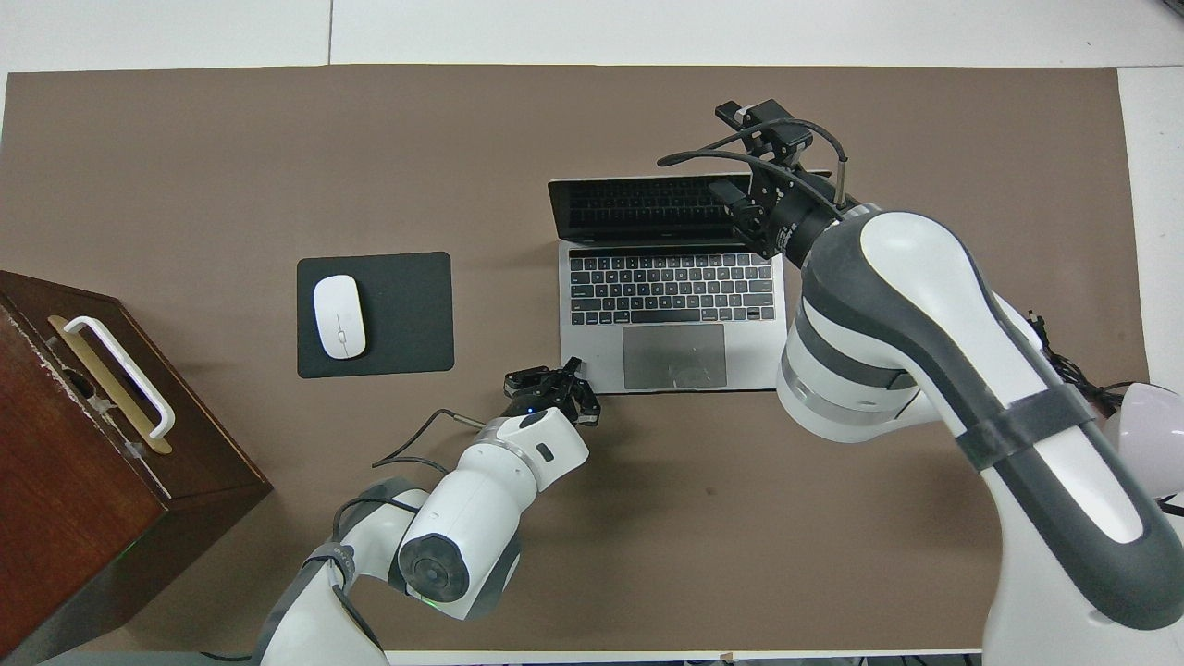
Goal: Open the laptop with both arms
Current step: 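Push the lid farther open with the right gripper toward the far side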
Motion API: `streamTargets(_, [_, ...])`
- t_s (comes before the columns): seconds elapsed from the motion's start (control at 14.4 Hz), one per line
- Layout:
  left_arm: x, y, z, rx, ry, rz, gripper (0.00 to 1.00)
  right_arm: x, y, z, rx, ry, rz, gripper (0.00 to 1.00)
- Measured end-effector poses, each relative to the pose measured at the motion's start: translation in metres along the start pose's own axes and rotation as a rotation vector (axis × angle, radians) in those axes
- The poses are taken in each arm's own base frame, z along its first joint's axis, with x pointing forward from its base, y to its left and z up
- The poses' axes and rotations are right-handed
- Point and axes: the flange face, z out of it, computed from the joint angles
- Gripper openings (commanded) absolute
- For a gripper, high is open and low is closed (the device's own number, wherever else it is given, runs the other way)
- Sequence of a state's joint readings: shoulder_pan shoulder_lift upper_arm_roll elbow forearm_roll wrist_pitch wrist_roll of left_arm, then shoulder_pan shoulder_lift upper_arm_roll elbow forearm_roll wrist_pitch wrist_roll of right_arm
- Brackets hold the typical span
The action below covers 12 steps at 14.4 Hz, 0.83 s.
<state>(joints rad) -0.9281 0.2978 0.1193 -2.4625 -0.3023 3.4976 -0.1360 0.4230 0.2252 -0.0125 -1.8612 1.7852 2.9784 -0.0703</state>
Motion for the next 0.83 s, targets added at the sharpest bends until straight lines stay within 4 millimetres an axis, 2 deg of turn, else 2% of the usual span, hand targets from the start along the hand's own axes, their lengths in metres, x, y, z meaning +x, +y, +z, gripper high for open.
streamTargets(0.83, [0.001, -0.001, 0.000, 0.000, 0.001, 0.006, 0.00, 0.010, -0.012, 0.017, 0.024, 0.008, -0.006, 1.00])
